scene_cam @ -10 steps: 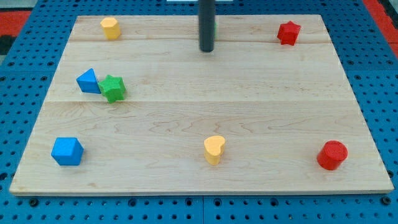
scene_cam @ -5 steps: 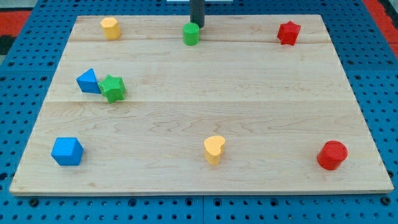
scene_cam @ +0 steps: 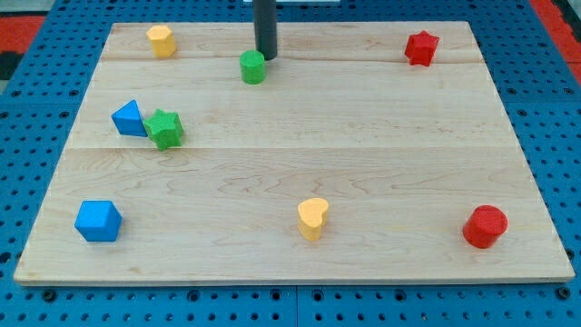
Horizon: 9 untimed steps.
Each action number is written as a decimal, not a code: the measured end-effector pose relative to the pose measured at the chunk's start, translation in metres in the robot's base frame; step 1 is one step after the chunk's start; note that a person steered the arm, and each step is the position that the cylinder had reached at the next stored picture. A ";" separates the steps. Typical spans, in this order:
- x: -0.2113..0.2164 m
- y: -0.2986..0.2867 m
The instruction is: Move the green circle closer to the green star
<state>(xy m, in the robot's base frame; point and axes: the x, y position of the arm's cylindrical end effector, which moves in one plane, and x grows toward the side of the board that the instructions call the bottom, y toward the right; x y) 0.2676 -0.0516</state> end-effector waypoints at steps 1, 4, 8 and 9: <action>0.031 -0.026; 0.090 -0.047; 0.171 -0.016; 0.192 -0.012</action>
<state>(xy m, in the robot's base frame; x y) 0.4595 -0.0634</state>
